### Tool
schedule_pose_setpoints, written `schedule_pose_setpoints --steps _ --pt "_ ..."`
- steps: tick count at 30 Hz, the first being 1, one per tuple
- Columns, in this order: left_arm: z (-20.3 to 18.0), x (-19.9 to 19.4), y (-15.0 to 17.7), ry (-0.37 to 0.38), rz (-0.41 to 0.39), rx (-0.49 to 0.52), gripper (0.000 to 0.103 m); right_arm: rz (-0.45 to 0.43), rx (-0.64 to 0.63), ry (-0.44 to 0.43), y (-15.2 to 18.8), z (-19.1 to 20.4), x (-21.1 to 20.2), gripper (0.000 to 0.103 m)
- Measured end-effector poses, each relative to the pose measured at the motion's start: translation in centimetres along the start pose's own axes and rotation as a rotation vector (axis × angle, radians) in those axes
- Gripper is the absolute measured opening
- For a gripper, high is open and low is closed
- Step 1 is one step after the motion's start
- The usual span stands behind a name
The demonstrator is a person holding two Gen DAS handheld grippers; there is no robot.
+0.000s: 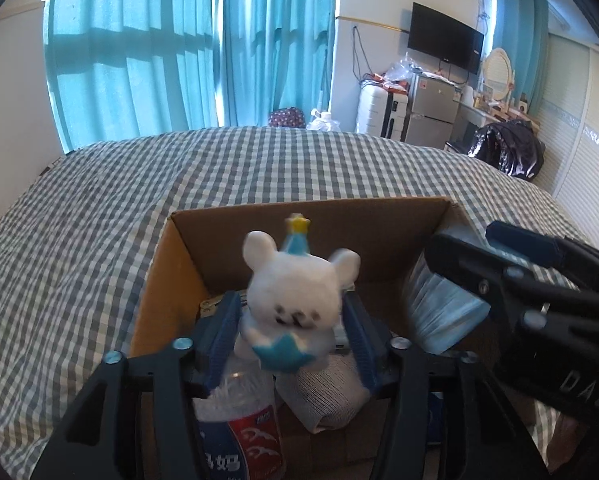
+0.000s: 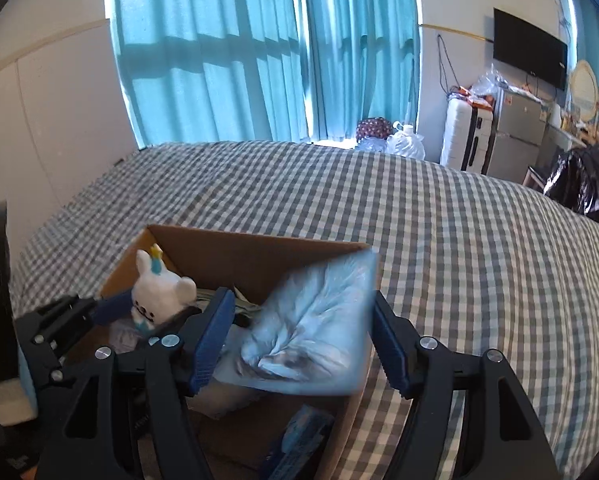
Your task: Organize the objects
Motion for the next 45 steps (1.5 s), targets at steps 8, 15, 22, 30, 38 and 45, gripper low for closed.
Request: schedule_pose_setpoints --steps 8,15,22,30,38,45 --pt "0.0 -6.2 -2.3 -0.023 -0.088 0.003 0.080 -0.064 0.007 0.037 -2.2 0.4 -6.2 0.076" --pt "-1.3 -15.3 -4.3 -0.031 -0.256 0.011 0.094 -0.159 -0.012 0.116 -4.2 0.7 -15.8 0.083" --pt "-1.3 -24.2 -4.4 -0.050 -0.401 0.033 0.103 -0.252 -0.018 0.170 -4.2 1.6 -24.3 0.090" --pt "-0.2 -29.2 -1.5 -0.062 -0.465 0.009 0.103 -0.317 -0.023 0.186 -0.9 3.8 -29.6 0.095" --pt "1.1 -31.0 1.7 -0.029 -0.479 -0.051 0.103 -0.395 -0.043 0.219 3.0 6.0 -31.2 0.103" --pt "1.4 -29.2 3.9 -0.105 -0.500 -0.011 0.103 -0.341 -0.015 0.202 6.4 6.1 -27.5 0.103"
Point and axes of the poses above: each gripper's, at about its wrist camera, not at the fingertips, and x roughly the way its jaws point, z to its left, y to its underside, the point moved 6 cm from there along x, roughly the way its jaws point, and after that the axes turned 11 degrees about -x, right-handed, at the moved point
